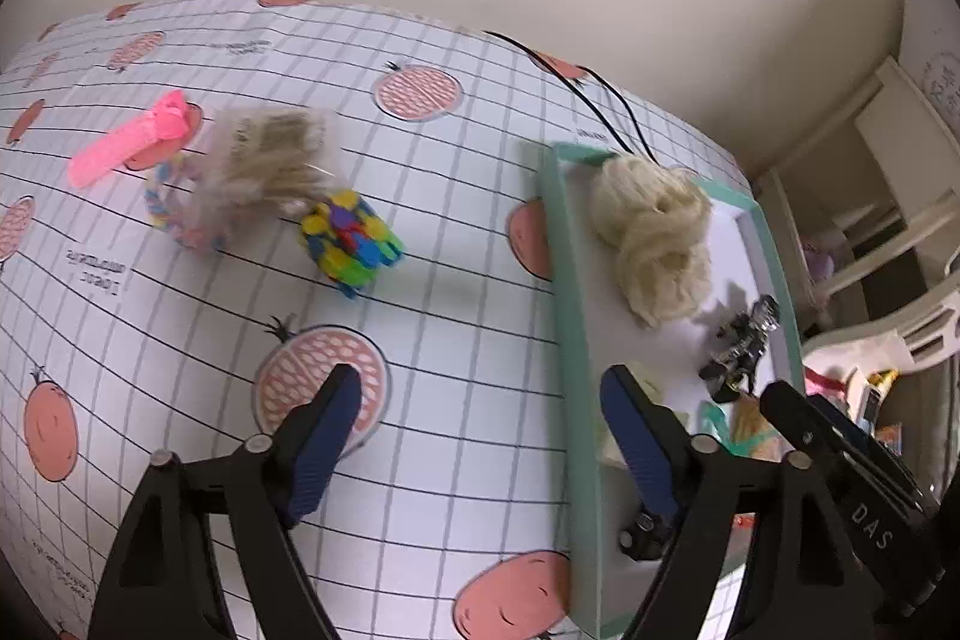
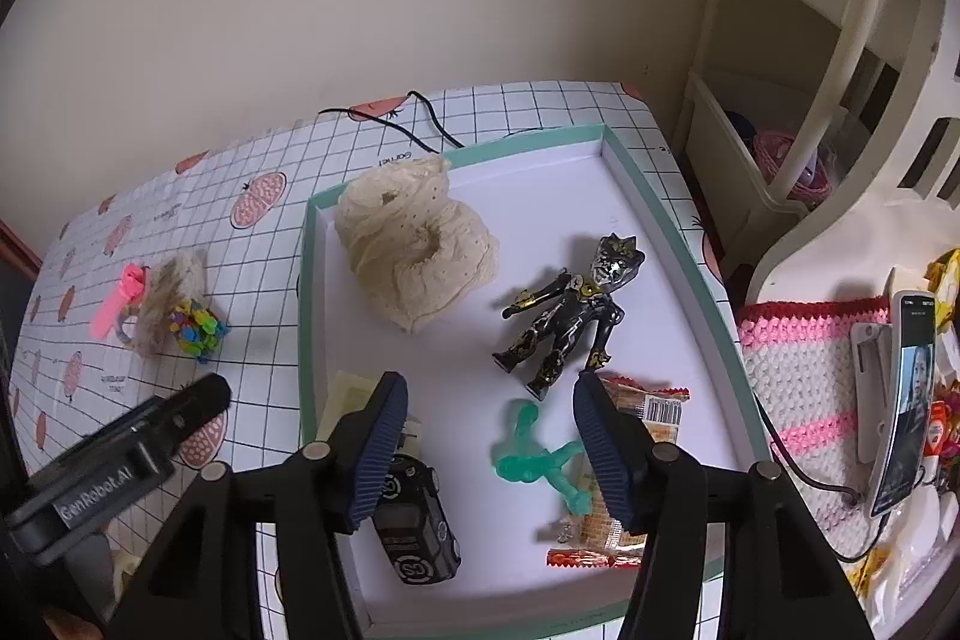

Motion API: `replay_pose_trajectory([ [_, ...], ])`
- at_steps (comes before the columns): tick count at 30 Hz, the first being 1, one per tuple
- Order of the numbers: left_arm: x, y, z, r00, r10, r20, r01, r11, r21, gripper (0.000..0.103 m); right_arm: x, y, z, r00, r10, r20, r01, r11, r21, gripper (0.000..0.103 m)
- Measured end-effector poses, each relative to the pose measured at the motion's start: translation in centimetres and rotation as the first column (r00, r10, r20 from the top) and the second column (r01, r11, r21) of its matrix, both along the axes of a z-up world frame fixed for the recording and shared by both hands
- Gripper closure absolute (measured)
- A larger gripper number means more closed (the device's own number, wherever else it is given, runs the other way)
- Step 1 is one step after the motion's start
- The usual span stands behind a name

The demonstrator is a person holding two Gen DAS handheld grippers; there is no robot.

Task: Organize objects
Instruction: 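Withdraw both tools from the tray toward the pink roller clip and block toy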

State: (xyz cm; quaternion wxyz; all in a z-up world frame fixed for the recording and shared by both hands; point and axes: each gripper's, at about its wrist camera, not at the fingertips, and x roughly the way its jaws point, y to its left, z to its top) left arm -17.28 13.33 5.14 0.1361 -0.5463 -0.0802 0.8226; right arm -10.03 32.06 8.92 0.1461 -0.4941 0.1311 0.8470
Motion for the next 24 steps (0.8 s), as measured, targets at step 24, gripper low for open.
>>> replay_pose_trajectory([
  [24, -0.6, -2.2, -0.2, 0.995, 0.098, -0.027, -0.1, 0.993, -0.064, 0.005, -0.2, -0.4, -0.2, 1.0, 0.003, -0.006, -0.004, 1.0, -0.011, 0.003],
])
